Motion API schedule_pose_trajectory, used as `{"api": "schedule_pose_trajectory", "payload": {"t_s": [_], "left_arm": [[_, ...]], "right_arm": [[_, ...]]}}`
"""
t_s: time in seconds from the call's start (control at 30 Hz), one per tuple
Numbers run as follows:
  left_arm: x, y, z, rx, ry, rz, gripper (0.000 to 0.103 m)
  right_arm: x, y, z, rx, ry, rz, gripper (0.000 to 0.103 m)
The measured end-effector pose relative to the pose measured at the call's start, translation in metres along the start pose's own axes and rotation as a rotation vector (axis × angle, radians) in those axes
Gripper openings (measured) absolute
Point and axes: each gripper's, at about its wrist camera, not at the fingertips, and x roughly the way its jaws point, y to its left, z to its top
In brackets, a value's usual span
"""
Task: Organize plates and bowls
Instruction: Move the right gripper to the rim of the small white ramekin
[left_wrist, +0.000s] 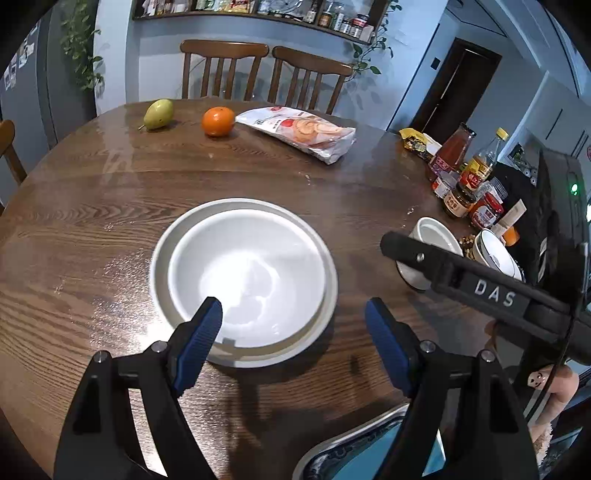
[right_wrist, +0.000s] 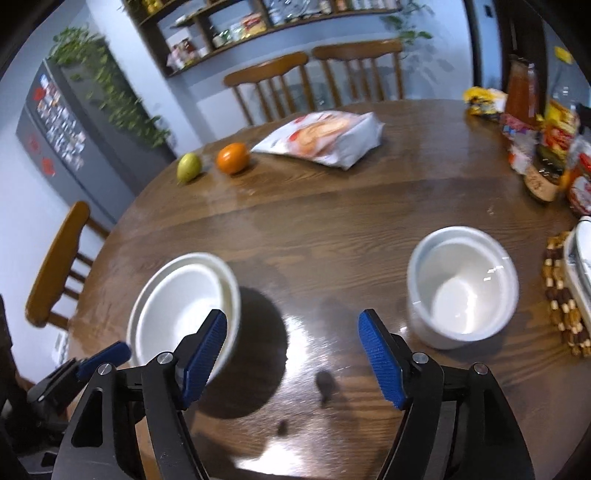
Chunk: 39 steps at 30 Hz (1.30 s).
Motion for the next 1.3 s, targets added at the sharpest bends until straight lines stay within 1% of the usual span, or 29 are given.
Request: {"api": "schedule_pose_trajectory", "payload": {"t_s": [0.17, 0.23, 0.33, 0.37, 0.43, 0.5, 0.53, 0.57, 0.63, 0.7, 0.77, 0.83, 0.9, 0.97, 1.03, 1.1, 1.17, 1.23, 1.3], "left_arm": [[0.005, -0.015, 0.001, 0.022, -0.009, -0.011, 0.079], [0.005, -0.020, 0.005, 0.010, -0.007, -0.014, 0.079], [0.004, -0.029, 0.014, -0.011, -0.003, -0.020, 0.080], [0.004, -0.034, 0.019, -0.023, 0.002, -0.054, 0.081], [0.004, -0.043, 0.026, -0.027, 0.003, -0.104, 0.083], [0.005, -0.055, 0.033, -0.014, -0.006, -0.114, 0.087], [0.008, -0.063, 0.036, 0.002, -0.018, -0.115, 0.089], [0.012, -0.070, 0.039, 0.020, -0.030, -0.116, 0.089], [0.022, -0.083, 0.042, 0.051, -0.026, -0.115, 0.089], [0.037, -0.095, 0.045, 0.083, -0.002, -0.137, 0.090], [0.051, -0.100, 0.047, 0.099, 0.026, -0.178, 0.089], [0.065, -0.105, 0.048, 0.111, 0.061, -0.197, 0.089], [0.077, -0.114, 0.048, 0.145, 0.083, -0.214, 0.089], [0.082, -0.121, 0.048, 0.179, 0.084, -0.231, 0.089], [0.086, -0.127, 0.047, 0.215, 0.070, -0.256, 0.089], [0.092, -0.130, 0.047, 0.234, 0.062, -0.282, 0.090], [0.099, -0.131, 0.045, 0.240, 0.072, -0.307, 0.090], [0.106, -0.133, 0.043, 0.253, 0.088, -0.305, 0.090], [0.112, -0.135, 0.039, 0.279, 0.093, -0.286, 0.090]], "right_arm": [[-0.015, -0.002, 0.003, -0.018, -0.054, 0.016, 0.076], [-0.022, -0.006, 0.005, -0.018, -0.091, 0.009, 0.083], [-0.028, -0.016, 0.009, -0.007, -0.134, -0.017, 0.085], [-0.030, -0.022, 0.011, 0.007, -0.136, -0.021, 0.085], [-0.037, -0.036, 0.013, 0.043, -0.141, -0.001, 0.085], [-0.049, -0.056, 0.016, 0.088, -0.168, 0.031, 0.086], [-0.054, -0.064, 0.016, 0.104, -0.183, 0.032, 0.091], [-0.056, -0.069, 0.016, 0.118, -0.196, 0.026, 0.093], [-0.059, -0.080, 0.016, 0.147, -0.216, 0.002, 0.094], [-0.054, -0.090, 0.018, 0.168, -0.207, -0.021, 0.094], [-0.045, -0.100, 0.020, 0.189, -0.181, -0.027, 0.094], [-0.038, -0.111, 0.020, 0.217, -0.159, -0.032, 0.094], [-0.034, -0.126, 0.020, 0.258, -0.156, -0.015, 0.094], [-0.032, -0.135, 0.020, 0.287, -0.153, 0.018, 0.094], [-0.031, -0.143, 0.021, 0.287, -0.166, 0.101, 0.094], [-0.031, -0.146, 0.021, 0.300, -0.174, 0.152, 0.094], [-0.027, -0.147, 0.022, 0.314, -0.168, 0.189, 0.094], [-0.020, -0.145, 0.024, 0.305, -0.147, 0.200, 0.094], [-0.013, -0.143, 0.025, 0.311, -0.133, 0.192, 0.094]]}}
